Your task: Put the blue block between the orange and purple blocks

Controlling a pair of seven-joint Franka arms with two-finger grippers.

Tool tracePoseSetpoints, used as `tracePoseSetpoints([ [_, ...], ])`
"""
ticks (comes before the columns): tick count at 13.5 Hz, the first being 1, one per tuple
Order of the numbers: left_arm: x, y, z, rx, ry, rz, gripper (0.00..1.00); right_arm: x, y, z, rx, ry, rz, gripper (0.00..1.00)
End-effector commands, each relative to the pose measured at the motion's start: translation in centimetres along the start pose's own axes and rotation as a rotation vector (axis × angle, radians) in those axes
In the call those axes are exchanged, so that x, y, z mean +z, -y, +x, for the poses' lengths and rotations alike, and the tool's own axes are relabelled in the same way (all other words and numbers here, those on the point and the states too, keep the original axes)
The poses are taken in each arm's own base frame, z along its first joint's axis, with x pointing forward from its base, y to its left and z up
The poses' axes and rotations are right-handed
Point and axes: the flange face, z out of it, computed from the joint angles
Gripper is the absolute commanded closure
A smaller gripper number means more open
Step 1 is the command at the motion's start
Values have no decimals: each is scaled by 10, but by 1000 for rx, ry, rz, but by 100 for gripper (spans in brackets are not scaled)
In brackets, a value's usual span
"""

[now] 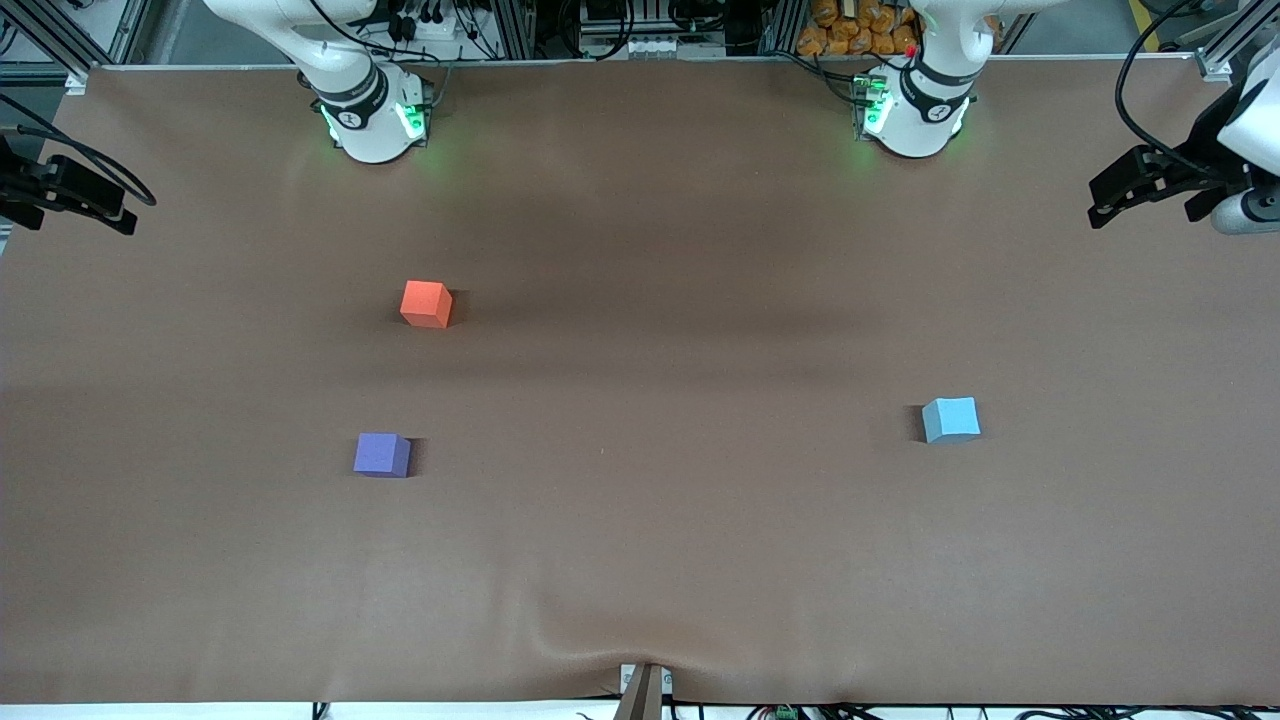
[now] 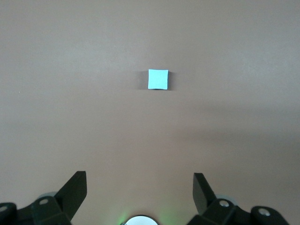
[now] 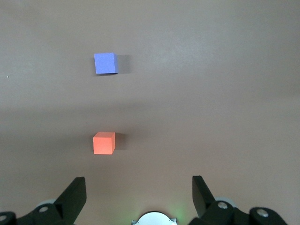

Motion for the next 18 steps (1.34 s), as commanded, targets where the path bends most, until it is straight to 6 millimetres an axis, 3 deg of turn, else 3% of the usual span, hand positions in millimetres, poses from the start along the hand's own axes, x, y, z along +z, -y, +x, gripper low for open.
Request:
tracePoseSetpoints([
  [1,-6,1,-2,-4,-7,21,0,-4,4,2,-17,-22,-5,0],
  [11,4,3,3,-9,12,19,0,-7,9,4,-25,-44,-7,0],
  [14,7,5,3,-11,21,14,0,-5,0,4,-9,-36,-4,0],
  [18,3,2,2,-4,16,7,0,-5,12,3,-29,-36,-3,0],
])
